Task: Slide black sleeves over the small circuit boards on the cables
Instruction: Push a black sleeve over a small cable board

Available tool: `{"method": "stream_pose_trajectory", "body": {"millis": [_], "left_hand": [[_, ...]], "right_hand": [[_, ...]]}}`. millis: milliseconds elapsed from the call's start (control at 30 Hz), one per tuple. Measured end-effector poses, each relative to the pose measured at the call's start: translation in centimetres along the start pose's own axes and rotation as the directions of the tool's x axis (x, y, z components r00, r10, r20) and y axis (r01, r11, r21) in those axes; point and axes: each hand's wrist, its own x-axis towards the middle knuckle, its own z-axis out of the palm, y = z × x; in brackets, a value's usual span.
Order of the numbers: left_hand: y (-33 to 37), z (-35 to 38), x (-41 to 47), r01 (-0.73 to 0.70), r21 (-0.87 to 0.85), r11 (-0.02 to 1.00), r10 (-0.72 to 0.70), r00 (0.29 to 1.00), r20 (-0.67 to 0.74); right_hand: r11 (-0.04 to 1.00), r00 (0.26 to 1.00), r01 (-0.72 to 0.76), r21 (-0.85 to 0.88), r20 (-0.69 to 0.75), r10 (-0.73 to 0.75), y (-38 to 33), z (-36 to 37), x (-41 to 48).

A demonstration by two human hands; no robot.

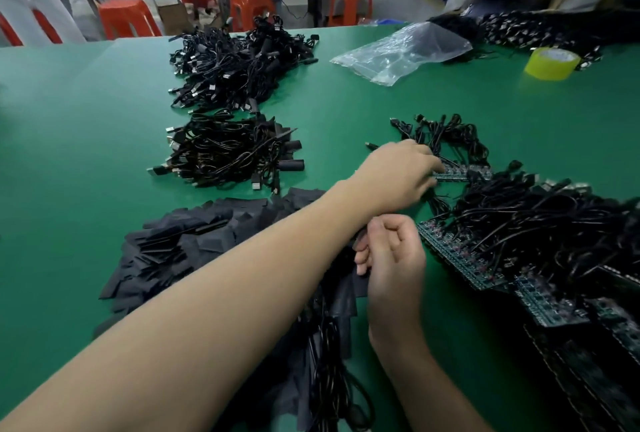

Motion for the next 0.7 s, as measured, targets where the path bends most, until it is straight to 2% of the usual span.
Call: {"method": "stream_pose_trajectory", "body": {"millis": [133,267,500,633,700], "left_hand": [[0.6,1.5,2.9,0.023,0.141,0.99,-0.039,0.993,0.108],[1.0,2.4,4.2,0.104,0.212,0.972,-0.126,0.987,0.097],[0.3,2.7,3.1,0.118,0.063,0.991,-0.126,0.982,0.14],[-0.3,2.3,2.4,0.095,0.042,0.995,-0.101,0.981,0.168],[-0.8,1.9,1.7,0.09,-0.046,0.995,-0.08,0.981,0.175]], "right_hand": [[1.0,0.998,0.018,0.003,-0.064,-0.018,0.1,-0.5,0.2],[0.999,0.995,0.002,0.034,-0.096,0.002,0.1,-0.6,0.2],[1.0,0.998,-0.023,-0.017,-0.061,0.022,0.0,-0.7,0.0],[1.0,0.999,-0.006,-0.025,-0.037,0.005,0.0,-0.7,-0.1],[0.998,1.0,0.022,-0.055,-0.004,-0.022,0.1,-0.7,-0.3]]}}
